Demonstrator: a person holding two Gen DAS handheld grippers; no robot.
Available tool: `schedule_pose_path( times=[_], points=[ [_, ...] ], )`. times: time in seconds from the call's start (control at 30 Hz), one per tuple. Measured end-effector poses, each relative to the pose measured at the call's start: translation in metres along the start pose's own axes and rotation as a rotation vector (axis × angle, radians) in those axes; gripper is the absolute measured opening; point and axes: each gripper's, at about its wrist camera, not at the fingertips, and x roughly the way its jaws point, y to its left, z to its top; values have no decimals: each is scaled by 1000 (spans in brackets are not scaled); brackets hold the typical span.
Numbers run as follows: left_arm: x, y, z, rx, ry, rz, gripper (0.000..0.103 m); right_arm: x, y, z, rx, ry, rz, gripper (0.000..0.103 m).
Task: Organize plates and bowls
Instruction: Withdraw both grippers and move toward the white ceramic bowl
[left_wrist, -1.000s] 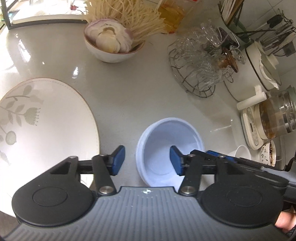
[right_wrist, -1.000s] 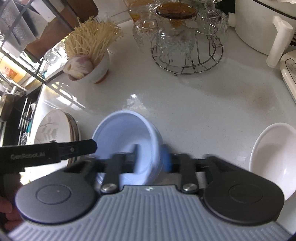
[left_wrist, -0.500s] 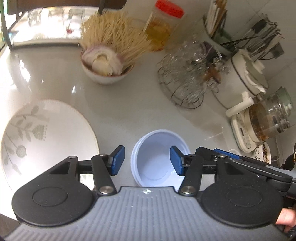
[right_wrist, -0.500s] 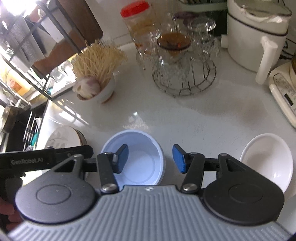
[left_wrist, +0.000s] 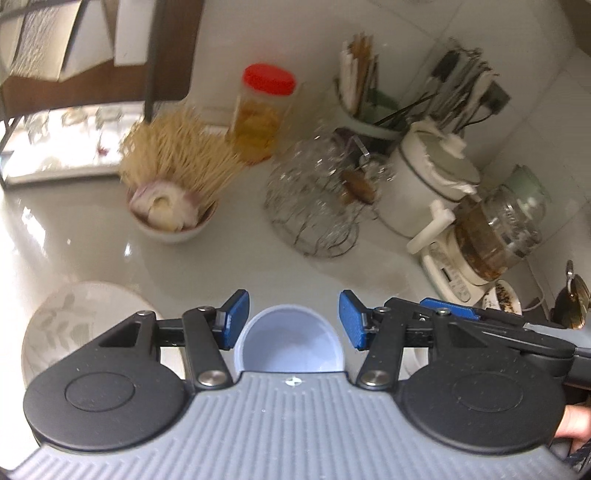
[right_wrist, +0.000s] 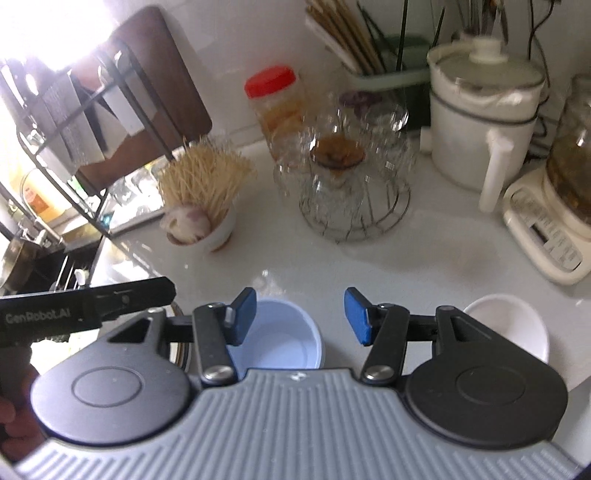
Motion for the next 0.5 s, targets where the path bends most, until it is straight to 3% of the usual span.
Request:
schedule_pose_path(
  times=[0.37, 0.5],
  points=[
    [-16, -18, 2, 98, -69, -62, 60, -32, 4, -8, 6, -98, -50, 56],
    [-10, -24, -3, 121, -48, -88, 60, -38, -1, -12, 30, -114, -71, 56]
  ],
)
